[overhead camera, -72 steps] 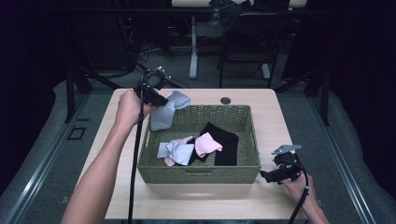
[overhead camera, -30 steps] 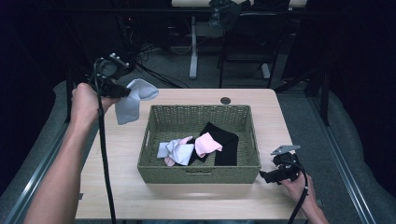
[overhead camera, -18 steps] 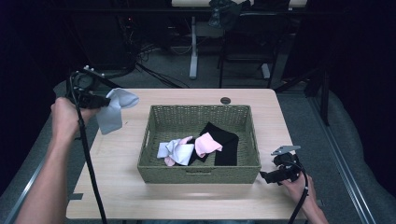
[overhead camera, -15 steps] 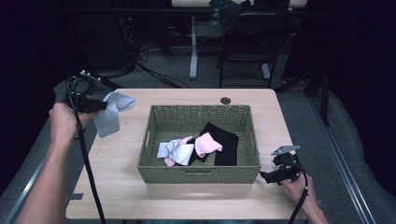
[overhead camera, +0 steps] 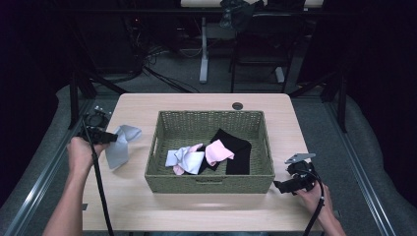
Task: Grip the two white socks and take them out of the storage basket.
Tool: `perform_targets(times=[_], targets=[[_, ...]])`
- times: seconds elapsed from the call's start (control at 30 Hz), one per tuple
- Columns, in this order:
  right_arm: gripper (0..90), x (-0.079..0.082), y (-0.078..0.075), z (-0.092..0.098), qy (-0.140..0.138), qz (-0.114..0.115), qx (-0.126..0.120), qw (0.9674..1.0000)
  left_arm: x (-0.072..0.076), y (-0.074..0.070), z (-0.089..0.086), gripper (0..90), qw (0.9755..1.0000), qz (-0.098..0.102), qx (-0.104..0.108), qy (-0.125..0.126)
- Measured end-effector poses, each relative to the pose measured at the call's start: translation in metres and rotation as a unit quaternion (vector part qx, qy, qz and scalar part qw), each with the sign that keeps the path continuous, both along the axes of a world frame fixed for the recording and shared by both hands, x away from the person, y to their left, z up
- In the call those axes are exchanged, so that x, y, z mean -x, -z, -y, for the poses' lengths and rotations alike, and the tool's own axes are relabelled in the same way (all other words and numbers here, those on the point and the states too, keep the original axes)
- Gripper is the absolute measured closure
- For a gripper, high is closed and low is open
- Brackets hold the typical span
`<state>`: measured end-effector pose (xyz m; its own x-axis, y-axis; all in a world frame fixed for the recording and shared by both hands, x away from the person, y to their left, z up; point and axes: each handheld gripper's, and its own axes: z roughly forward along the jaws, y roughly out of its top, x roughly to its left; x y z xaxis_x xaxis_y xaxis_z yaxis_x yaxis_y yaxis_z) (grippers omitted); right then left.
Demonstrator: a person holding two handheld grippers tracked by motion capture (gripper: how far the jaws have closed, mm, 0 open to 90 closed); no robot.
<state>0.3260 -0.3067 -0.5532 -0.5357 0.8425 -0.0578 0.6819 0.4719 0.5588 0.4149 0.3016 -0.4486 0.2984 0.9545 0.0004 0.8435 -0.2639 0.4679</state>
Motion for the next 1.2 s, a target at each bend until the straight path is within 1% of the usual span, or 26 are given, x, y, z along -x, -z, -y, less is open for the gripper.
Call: perform_targets(times=[0.03,0.07,0.13,0.2,0.27,0.37,0.4,0.43,0.47,0.5,0.53,0.57,0.6,0.63,0.67,0.7,0.77,0.8,0.87,0.9,0.97,1.07,1.17,1.2], targets=[[2.3,0.0,0.0,0.0,0.0,0.0,0.0,1.0,-0.001,0.007,0.0,85.5,1.0,-0.005,0.001,-0.001],[2.3,0.0,0.0,0.0,0.0,-0.001,-0.006,1.0,-0.001,0.014,0.001,85.5,0.9999,-0.014,0.0,0.0],[2.3,-0.001,0.001,0.001,0.001,-0.004,-0.004,1.0,-0.003,0.027,0.004,85.4,0.9997,-0.026,-0.001,0.002],[2.3,-0.001,0.001,0.002,0.001,-0.004,-0.004,1.0,-0.004,0.039,0.006,85.1,0.9994,-0.033,0.003,0.003],[2.3,-0.001,0.001,0.001,-0.002,-0.005,-0.005,1.0,-0.005,0.048,0.008,83.4,0.9995,-0.032,0.008,0.001],[2.3,0.0,0.001,0.001,-0.002,-0.006,-0.003,1.0,-0.005,0.057,0.007,78.8,0.9989,-0.036,0.028,-0.002],[2.2,0.0,0.001,0.001,-0.003,-0.005,-0.006,1.0,-0.005,0.059,0.007,75.4,0.9986,-0.038,0.036,-0.004],[2.3,0.001,0.0,0.001,0.0,-0.005,-0.004,1.0,-0.004,0.059,0.006,69.2,0.9986,-0.037,0.038,-0.006],[2.3,0.001,0.001,0.002,0.0,-0.002,-0.005,1.0,-0.004,0.058,0.005,64.1,0.9985,-0.035,0.04,-0.008],[2.3,0.001,0.001,0.002,-0.001,-0.002,-0.005,1.0,-0.003,0.056,0.005,58.4,0.9987,-0.033,0.036,-0.012],[2.3,0.001,0.001,0.003,0.0,-0.003,-0.005,1.0,-0.001,0.055,0.005,49.6,0.9989,-0.031,0.03,-0.02],[2.3,0.0,0.001,0.003,0.001,-0.005,-0.005,1.0,0.0,0.053,0.004,41.7,0.999,-0.028,0.027,-0.02],[2.2,0.0,0.002,0.003,0.001,-0.005,-0.007,1.0,0.002,0.05,0.002,37.2,0.999,-0.026,0.03,-0.022],[2.3,-0.001,0.002,0.003,-0.002,-0.009,-0.006,0.9999,0.004,0.047,0.0,29.4,0.999,-0.022,0.031,-0.023],[2.3,-0.001,0.003,0.003,0.001,-0.006,-0.007,1.0,0.006,0.044,-0.001,26.0,0.9989,-0.018,0.035,-0.024],[2.2,-0.001,0.003,0.003,0.001,-0.006,-0.007,1.0,0.008,0.04,-0.003,23.9,0.9988,-0.014,0.04,-0.024],[2.2,-0.001,0.002,0.002,-0.001,-0.005,-0.003,1.0,0.013,0.032,-0.005,18.8,0.9986,0.001,0.047,-0.023],[2.2,-0.001,0.001,0.001,-0.004,-0.006,-0.006,1.0,0.016,0.027,-0.005,16.8,0.9985,0.005,0.051,-0.02],[2.2,-0.001,0.001,0.001,-0.002,-0.006,-0.003,1.0,0.021,0.017,-0.005,15.7,0.9981,0.017,0.058,-0.013],[2.2,-0.001,0.001,0.001,-0.002,-0.007,0.0,1.0,0.023,0.013,-0.005,15.4,0.998,0.018,0.06,-0.01],[2.2,-0.001,0.002,0.0,-0.001,-0.004,-0.003,1.0,0.027,0.003,-0.002,14.4,0.9979,0.025,0.059,-0.01],[2.2,-0.001,0.002,0.0,-0.004,-0.006,-0.002,1.0,0.033,-0.013,0.003,10.3,0.9975,0.037,0.06,-0.007],[2.2,-0.001,0.001,0.0,-0.004,-0.008,-0.001,1.0,0.035,-0.024,0.008,7.4,0.9973,0.042,0.06,0.001],[2.2,-0.001,0.002,0.0,-0.004,-0.008,-0.005,0.9999,0.036,-0.027,0.011,6.2,0.9972,0.045,0.06,0.004]])
